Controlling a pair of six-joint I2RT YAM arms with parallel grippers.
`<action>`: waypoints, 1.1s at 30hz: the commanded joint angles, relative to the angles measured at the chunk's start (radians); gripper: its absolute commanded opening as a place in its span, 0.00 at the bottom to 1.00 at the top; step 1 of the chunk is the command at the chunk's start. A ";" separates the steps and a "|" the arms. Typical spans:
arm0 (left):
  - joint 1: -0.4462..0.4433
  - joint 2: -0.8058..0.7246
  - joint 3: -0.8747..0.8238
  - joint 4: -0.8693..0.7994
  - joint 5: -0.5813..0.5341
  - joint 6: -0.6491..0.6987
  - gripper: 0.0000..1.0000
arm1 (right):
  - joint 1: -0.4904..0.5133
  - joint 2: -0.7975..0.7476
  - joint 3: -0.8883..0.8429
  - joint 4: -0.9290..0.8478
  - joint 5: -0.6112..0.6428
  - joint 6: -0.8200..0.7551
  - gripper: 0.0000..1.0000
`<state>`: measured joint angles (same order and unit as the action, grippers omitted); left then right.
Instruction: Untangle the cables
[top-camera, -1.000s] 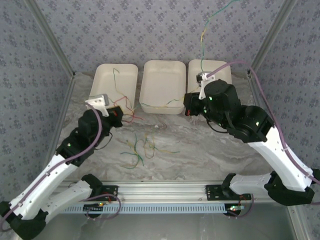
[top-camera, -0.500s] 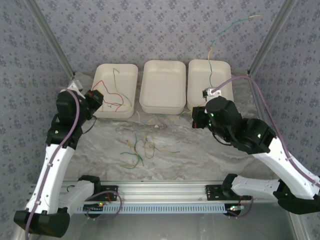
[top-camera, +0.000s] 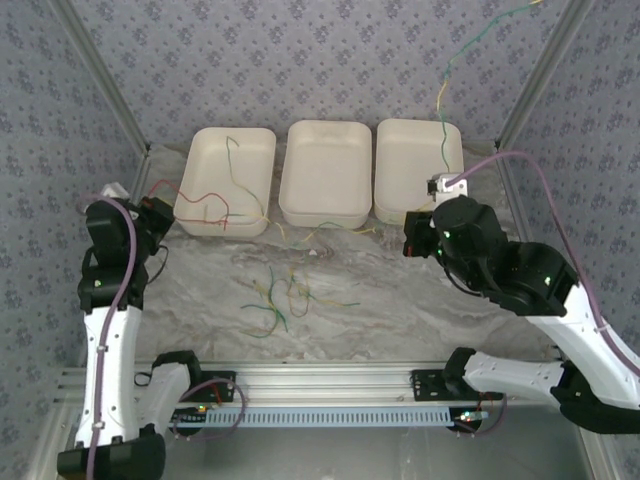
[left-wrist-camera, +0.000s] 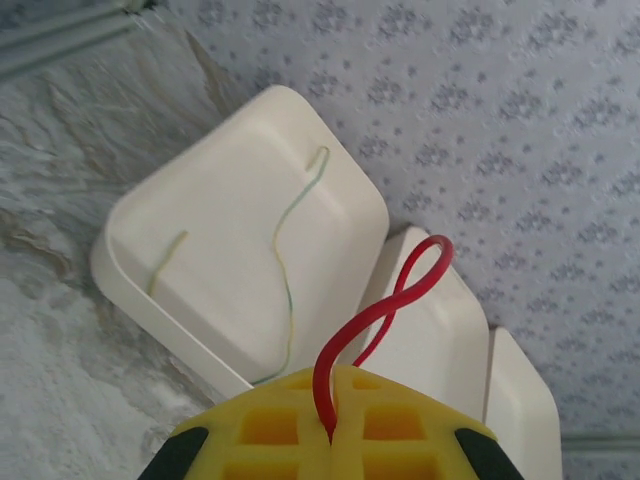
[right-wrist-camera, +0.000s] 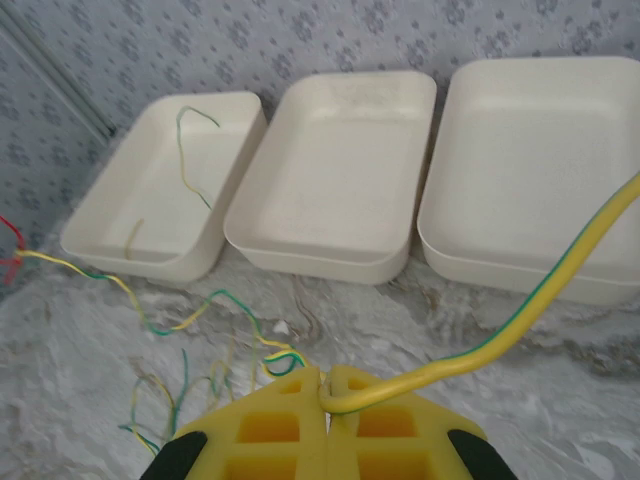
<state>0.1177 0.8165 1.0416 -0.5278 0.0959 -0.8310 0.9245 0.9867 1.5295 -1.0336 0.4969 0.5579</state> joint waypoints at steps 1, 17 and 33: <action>0.058 0.025 0.125 -0.069 -0.073 0.068 0.00 | -0.002 -0.056 -0.019 -0.060 0.057 0.013 0.00; -0.157 0.041 0.005 0.095 0.142 0.123 0.00 | -0.050 0.016 0.221 -0.002 0.051 -0.115 0.00; -0.644 0.191 -0.354 0.362 -0.074 0.024 0.40 | -0.120 0.178 0.332 0.245 -0.084 -0.175 0.00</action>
<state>-0.5129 0.9764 0.6743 -0.2886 0.0360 -0.7753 0.8154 1.1698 1.8912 -0.8883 0.4622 0.3985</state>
